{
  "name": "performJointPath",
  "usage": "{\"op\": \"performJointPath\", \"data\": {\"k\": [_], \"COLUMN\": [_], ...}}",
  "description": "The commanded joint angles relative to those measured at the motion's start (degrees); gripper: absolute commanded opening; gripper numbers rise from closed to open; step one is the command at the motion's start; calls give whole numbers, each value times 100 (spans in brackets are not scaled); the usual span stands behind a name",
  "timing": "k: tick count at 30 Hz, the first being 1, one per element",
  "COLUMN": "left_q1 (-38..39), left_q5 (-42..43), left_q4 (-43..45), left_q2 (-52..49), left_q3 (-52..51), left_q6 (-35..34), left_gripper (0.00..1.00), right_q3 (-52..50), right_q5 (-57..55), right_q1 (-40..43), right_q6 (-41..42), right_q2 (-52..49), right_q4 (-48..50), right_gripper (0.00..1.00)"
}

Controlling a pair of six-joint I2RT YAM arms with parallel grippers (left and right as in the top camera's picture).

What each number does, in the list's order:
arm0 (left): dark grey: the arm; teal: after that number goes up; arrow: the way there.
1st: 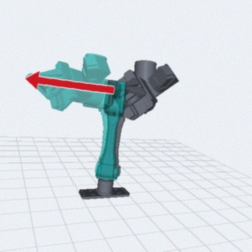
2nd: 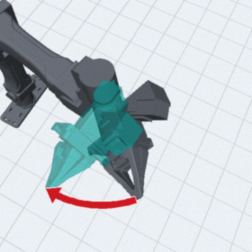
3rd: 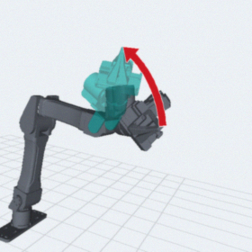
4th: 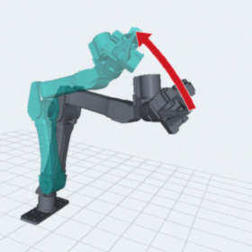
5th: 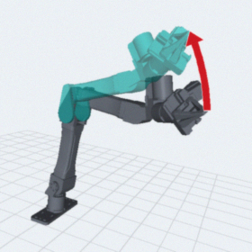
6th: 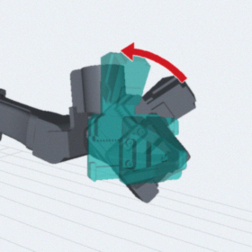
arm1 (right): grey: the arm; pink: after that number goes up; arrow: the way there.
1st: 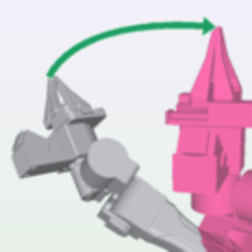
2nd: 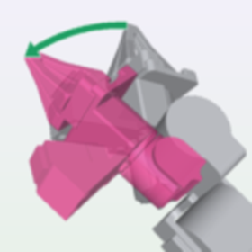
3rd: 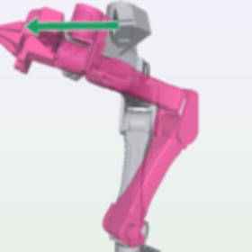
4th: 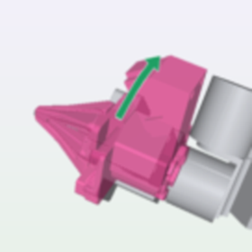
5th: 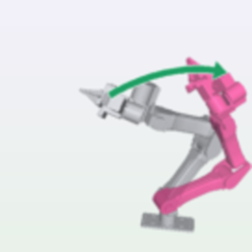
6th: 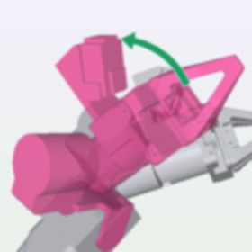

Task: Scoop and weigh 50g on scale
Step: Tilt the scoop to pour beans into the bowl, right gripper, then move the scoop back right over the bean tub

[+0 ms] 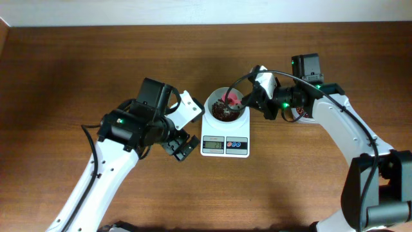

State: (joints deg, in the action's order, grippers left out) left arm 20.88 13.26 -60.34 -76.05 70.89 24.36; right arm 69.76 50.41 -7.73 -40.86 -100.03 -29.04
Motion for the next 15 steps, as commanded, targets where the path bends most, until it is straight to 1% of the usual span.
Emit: {"op": "performJointPath", "data": {"k": [1,3,4,6,9,10,12,13,15], "left_q1": [9,9,9,9,9,9,9,9,9], "left_q5": [83,83,83,83,83,83,83,83,83], "left_q4": [2,2,2,2,2,2,2,2,2], "left_q2": [107,107,107,107,107,107,107,107,107], "left_q3": [-37,-37,-37,-37,-37,-37,-37,-37,-37], "left_q6": [-50,-50,-50,-50,-50,-50,-50,-50,-50], "left_gripper": [99,99,99,99,99,99,99,99,99], "right_q3": [55,55,55,55,55,55,55,55,55], "right_q5": [-404,197,295,114,798,750,170,76,271], "right_q1": [-66,-98,-101,-90,-120,-129,-127,-127,-129], "right_q6": [-219,-227,-232,-245,-245,-247,-243,-238,-223], "right_q2": [-72,-52,-55,-59,-61,-63,-63,-63,-63], "right_q4": [133,2,55,208,136,173,302,284,138], "right_gripper": [4,4,4,4,4,4,4,4,4]}}
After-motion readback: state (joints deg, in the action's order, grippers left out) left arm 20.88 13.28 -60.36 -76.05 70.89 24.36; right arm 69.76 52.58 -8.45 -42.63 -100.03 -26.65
